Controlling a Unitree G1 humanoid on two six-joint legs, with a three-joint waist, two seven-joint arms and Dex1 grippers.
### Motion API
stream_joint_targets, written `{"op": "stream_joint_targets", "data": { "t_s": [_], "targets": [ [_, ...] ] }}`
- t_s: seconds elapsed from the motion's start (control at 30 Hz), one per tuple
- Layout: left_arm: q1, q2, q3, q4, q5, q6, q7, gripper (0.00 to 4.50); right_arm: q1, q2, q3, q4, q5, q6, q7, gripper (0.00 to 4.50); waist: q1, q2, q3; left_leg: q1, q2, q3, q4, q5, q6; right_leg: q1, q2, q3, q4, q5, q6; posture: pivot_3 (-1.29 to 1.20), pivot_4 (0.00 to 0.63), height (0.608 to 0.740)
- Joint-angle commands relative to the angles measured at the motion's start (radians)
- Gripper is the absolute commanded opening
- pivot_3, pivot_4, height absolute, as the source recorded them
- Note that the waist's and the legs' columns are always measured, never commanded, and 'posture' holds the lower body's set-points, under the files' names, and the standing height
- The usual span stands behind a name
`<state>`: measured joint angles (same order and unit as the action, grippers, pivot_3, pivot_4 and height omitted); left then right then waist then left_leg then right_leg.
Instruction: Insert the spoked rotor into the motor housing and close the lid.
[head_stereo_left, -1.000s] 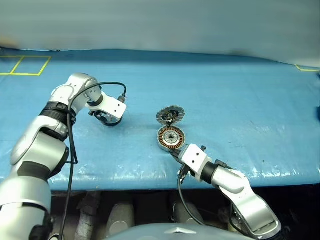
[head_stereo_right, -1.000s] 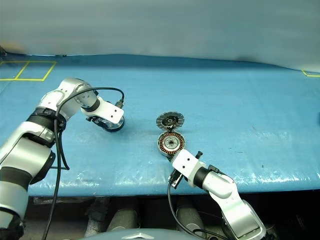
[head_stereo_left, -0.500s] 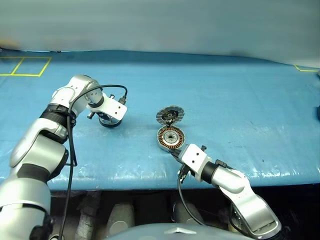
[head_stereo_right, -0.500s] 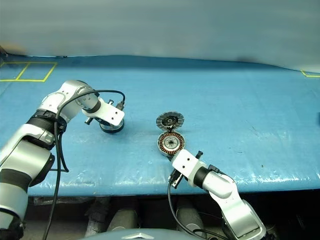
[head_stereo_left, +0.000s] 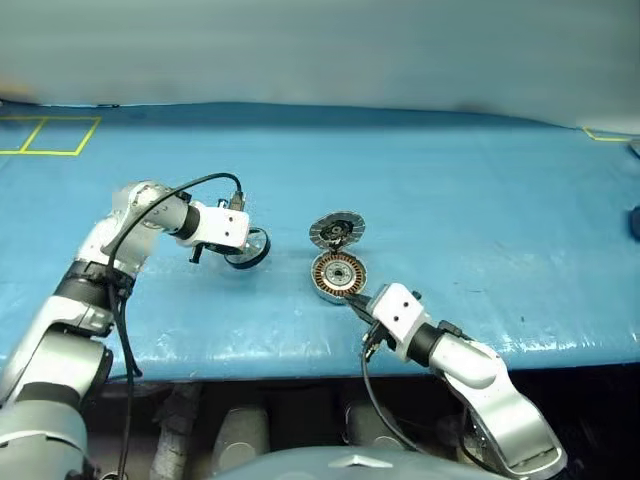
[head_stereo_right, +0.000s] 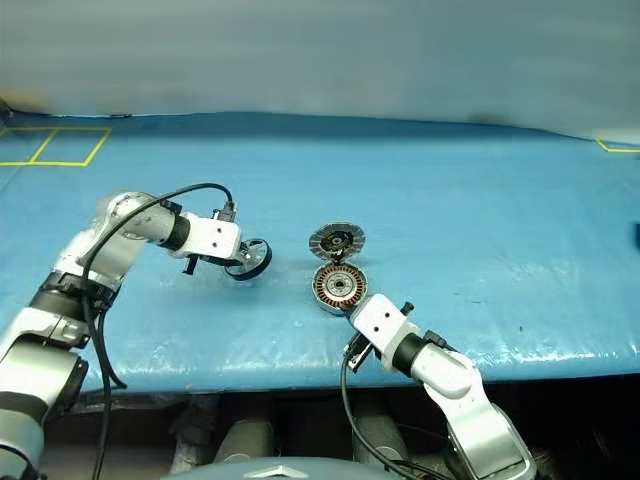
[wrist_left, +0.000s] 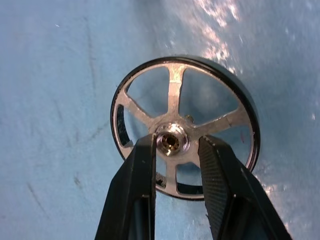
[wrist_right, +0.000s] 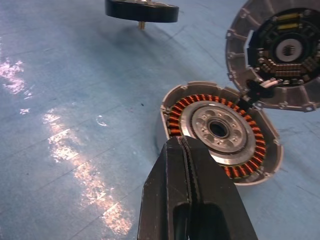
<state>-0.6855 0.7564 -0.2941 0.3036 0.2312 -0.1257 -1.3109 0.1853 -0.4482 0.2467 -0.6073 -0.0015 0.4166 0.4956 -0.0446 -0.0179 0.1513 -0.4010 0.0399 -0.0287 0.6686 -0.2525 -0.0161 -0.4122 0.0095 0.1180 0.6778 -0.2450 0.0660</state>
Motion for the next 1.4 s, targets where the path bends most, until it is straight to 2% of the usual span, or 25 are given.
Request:
{"op": "stream_joint_targets", "data": {
  "t_s": [0.03, 0.17, 0.4, 0.7, 0.97, 1.17, 1.4],
  "targets": [
    [0.074, 0.019, 0.102, -0.134, -0.131, 0.09, 0.009, 0.91, 0.009, 0.008, -0.05, -0.05, 0.025, -0.002, -0.017, 0.0, 0.0, 0.0, 0.0, 0.001, 0.0, 0.0, 0.0, 0.0, 0.0, 0.0, 0.0, 0.0, 0.0, 0.0, 0.0, 0.0, 0.15, 0.74],
    [0.147, -0.009, 0.143, -0.235, -0.235, 0.203, 0.03, 0.91, 0.018, 0.015, -0.065, -0.055, 0.038, 0.003, -0.025, 0.0, 0.008, 0.0, 0.0, 0.001, 0.0, -0.001, 0.0, 0.0, 0.0, 0.0, 0.0, -0.001, 0.002, -0.001, -0.001, 0.0, 0.15, 0.74],
    [0.232, -0.159, 0.12, -0.384, -0.351, 0.332, 0.127, 0.91, 0.05, 0.043, -0.085, -0.07, 0.076, -0.006, -0.038, 0.0, 0.008, 0.0, 0.0, 0.001, 0.0, 0.0, 0.001, 0.0, 0.0, 0.001, 0.0, -0.001, 0.001, -0.001, 0.0, 0.0, 0.15, 0.74],
    [0.184, -0.319, 0.042, -0.364, -0.382, 0.422, 0.208, 0.91, 0.169, 0.042, -0.178, -0.083, 0.102, -0.029, -0.067, 0.0, 0.008, 0.0, -0.001, 0.002, -0.001, 0.0, 0.0, 0.0, 0.0, 0.002, 0.0, 0.0, 0.001, -0.002, 0.001, 0.0, 0.15, 0.74],
    [0.126, -0.367, -0.004, -0.28, -0.361, 0.481, 0.254, 0.91, 0.262, 0.076, -0.185, -0.064, 0.094, -0.053, -0.104, 0.0, 0.005, 0.0, -0.001, 0.004, -0.001, 0.0, -0.001, 0.0, 0.0, 0.002, 0.0, 0.001, 0.001, -0.004, 0.004, 0.0, 0.15, 0.74],
    [0.087, -0.324, -0.066, -0.27, -0.329, 0.54, 0.215, 0.91, 0.257, 0.09, -0.158, -0.058, 0.071, -0.061, -0.127, 0.0, 0.006, 0.0, -0.001, 0.004, -0.001, 0.0, -0.001, 0.0, 0.0, 0.002, 0.0, 0.001, 0.001, -0.005, 0.003, 0.0, 0.15, 0.74],
    [0.048, -0.289, -0.119, -0.279, -0.288, 0.519, 0.188, 0.91, 0.259, 0.088, -0.157, -0.054, 0.055, -0.059, -0.139, 0.0, 0.008, 0.0, -0.001, 0.004, -0.001, 0.0, -0.002, 0.0, 0.0, 0.002, 0.0, 0.001, 0.0, -0.005, 0.002, 0.0, 0.15, 0.74]
  ]
}}
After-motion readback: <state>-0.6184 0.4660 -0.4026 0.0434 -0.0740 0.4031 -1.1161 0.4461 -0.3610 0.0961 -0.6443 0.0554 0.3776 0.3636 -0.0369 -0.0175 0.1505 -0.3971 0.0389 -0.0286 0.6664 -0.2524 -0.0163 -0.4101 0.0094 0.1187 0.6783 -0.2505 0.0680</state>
